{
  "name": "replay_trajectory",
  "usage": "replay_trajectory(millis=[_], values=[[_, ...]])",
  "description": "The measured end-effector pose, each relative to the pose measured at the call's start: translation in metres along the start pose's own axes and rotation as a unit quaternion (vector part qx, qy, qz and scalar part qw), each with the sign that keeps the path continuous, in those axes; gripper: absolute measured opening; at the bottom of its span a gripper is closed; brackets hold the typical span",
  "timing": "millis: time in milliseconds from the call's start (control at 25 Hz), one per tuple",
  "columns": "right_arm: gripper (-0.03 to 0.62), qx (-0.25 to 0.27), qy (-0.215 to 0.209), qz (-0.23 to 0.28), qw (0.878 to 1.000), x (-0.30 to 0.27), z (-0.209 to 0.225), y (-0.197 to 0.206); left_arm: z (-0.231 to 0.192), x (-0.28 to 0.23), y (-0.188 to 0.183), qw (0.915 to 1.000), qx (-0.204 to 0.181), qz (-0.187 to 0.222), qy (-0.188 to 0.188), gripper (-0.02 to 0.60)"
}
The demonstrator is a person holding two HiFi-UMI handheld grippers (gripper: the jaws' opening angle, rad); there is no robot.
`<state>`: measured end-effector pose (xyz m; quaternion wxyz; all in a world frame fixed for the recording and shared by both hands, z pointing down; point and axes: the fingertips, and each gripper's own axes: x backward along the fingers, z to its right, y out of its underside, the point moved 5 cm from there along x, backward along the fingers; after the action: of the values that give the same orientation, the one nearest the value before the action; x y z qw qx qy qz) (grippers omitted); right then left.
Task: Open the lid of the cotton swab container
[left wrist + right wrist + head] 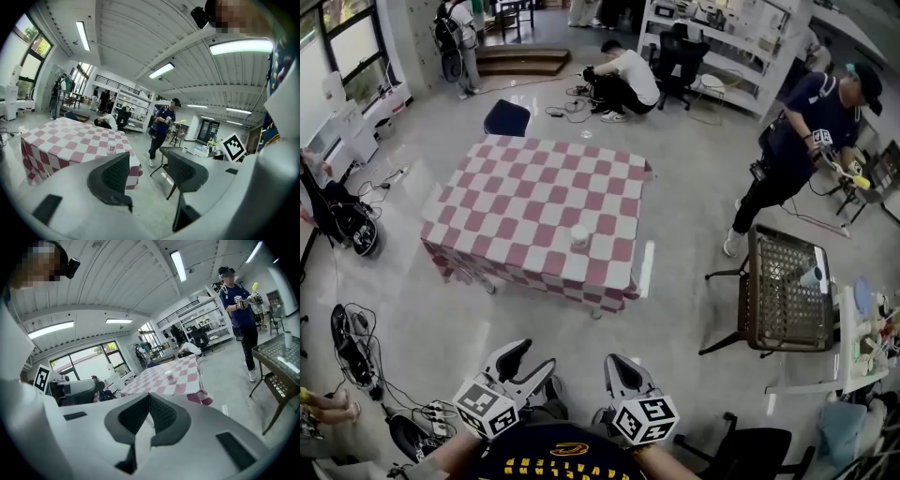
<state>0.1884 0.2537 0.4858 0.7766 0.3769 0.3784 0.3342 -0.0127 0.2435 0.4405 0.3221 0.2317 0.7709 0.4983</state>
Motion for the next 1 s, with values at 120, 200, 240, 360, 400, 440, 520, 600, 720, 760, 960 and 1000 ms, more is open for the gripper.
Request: replay_trajectory(millis=[120,200,240,360,400,440,520,600,720,760,960,1000], values=[[0.011,-0.003,0.017,0.006,1.0,-0.021,-0.011,-0.004,-0.03,-0.003,-0.009,0.9999,-0.005,-0.003,0.014,0.259],[0.011,-0.005,0.029,0.008,1.0,-0.033,-0.017,-0.006,-0.047,-0.005,-0.013,0.9997,-0.008,-0.006,0.024,0.259],[0.011,-0.006,0.034,0.009,0.999,-0.039,-0.02,-0.007,-0.054,-0.005,-0.015,0.9995,-0.008,-0.007,0.03,0.259],[0.011,-0.007,0.046,0.01,0.999,-0.053,-0.031,-0.009,-0.072,-0.005,-0.019,0.9989,-0.013,-0.009,0.045,0.259],[0.011,-0.007,0.049,0.01,0.999,-0.056,-0.034,-0.009,-0.077,-0.005,-0.02,0.9986,-0.014,-0.01,0.05,0.259],[0.011,-0.006,0.052,0.01,0.999,-0.059,-0.038,-0.01,-0.083,-0.005,-0.021,0.9984,-0.015,-0.011,0.053,0.259],[0.011,0.002,0.058,0.01,0.998,-0.064,-0.042,-0.013,-0.093,-0.007,-0.022,0.9982,-0.014,-0.011,0.058,0.259],[0.011,0.013,0.068,0.01,0.998,-0.068,-0.042,-0.017,-0.102,-0.011,-0.024,0.9981,-0.011,-0.008,0.061,0.259],[0.011,0.016,0.078,0.008,0.997,-0.074,-0.039,-0.019,-0.111,-0.018,-0.026,0.9979,-0.01,-0.004,0.063,0.259],[0.011,0.014,0.079,0.005,0.997,-0.077,-0.038,-0.019,-0.113,-0.021,-0.026,0.9979,-0.011,-0.004,0.063,0.259],[0.011,0.009,0.07,-0.001,0.998,-0.099,-0.033,-0.022,-0.124,-0.034,-0.029,0.9978,-0.029,-0.01,0.058,0.259],[0.011,0.009,0.066,0.0,0.998,-0.104,-0.032,-0.025,-0.125,-0.037,-0.03,0.9975,-0.037,-0.01,0.059,0.259]])
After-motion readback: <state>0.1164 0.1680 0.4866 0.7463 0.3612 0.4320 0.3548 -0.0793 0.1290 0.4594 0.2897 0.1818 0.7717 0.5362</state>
